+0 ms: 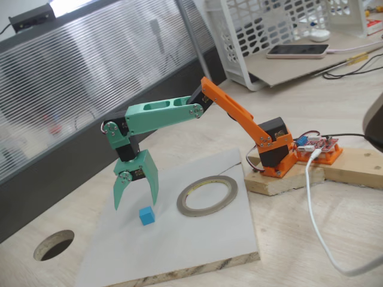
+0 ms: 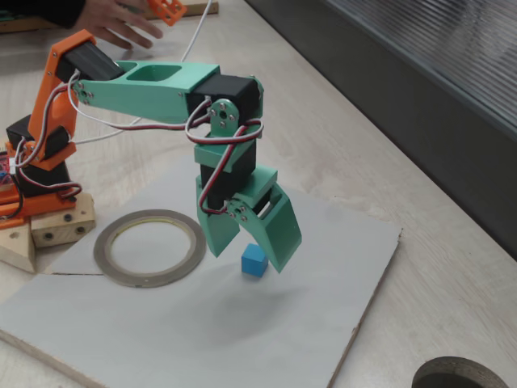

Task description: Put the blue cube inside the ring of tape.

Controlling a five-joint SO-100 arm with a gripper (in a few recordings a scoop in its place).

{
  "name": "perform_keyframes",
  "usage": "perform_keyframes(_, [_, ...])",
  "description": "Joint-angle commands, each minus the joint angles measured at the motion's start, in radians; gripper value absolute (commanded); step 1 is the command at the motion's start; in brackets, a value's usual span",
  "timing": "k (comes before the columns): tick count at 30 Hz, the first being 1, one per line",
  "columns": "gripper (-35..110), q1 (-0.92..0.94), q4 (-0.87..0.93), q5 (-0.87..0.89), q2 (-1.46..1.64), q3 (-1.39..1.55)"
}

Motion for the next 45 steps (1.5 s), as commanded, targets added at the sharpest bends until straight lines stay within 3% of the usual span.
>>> perform_keyframes(1, [67, -0.012, 0.014, 0.008, 0.023, -0.003])
perform_keyframes(45, [67, -0.018, 0.014, 0.014, -0.066, -0.014])
